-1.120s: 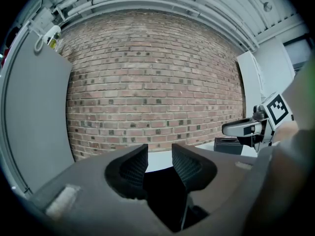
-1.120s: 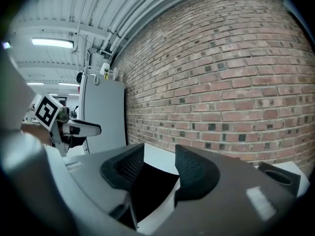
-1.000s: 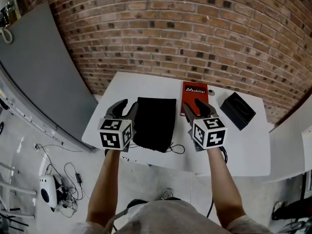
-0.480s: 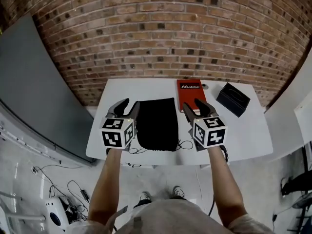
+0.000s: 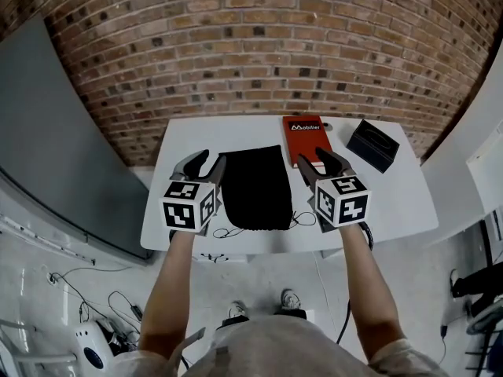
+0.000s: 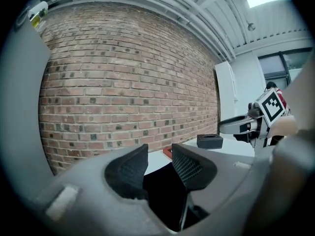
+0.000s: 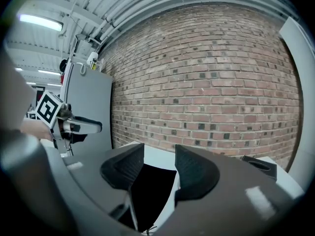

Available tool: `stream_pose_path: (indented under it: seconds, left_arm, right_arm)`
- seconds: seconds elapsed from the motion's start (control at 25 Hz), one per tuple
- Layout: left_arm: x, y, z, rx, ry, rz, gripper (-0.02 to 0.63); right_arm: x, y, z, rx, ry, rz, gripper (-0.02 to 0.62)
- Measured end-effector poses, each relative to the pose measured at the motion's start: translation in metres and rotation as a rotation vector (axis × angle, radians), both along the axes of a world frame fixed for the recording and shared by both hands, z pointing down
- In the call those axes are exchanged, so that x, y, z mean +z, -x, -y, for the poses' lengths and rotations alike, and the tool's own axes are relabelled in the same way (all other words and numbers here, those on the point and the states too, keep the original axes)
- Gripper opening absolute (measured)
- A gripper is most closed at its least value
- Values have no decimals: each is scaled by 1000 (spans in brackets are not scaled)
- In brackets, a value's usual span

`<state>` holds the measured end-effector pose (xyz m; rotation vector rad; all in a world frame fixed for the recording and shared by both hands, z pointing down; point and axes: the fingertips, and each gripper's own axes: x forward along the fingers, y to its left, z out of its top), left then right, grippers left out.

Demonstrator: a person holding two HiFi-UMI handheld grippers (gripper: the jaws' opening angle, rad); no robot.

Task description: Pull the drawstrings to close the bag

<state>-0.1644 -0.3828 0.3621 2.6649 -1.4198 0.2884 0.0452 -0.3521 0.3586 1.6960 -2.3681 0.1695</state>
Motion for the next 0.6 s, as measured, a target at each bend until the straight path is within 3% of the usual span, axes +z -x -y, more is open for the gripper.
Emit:
stream_pose_path:
  seconds: [0.6]
  left_arm:
    - [44, 4, -16, 174, 48, 37, 156]
  right_arm:
    - [55, 24, -27, 8, 113, -122, 186]
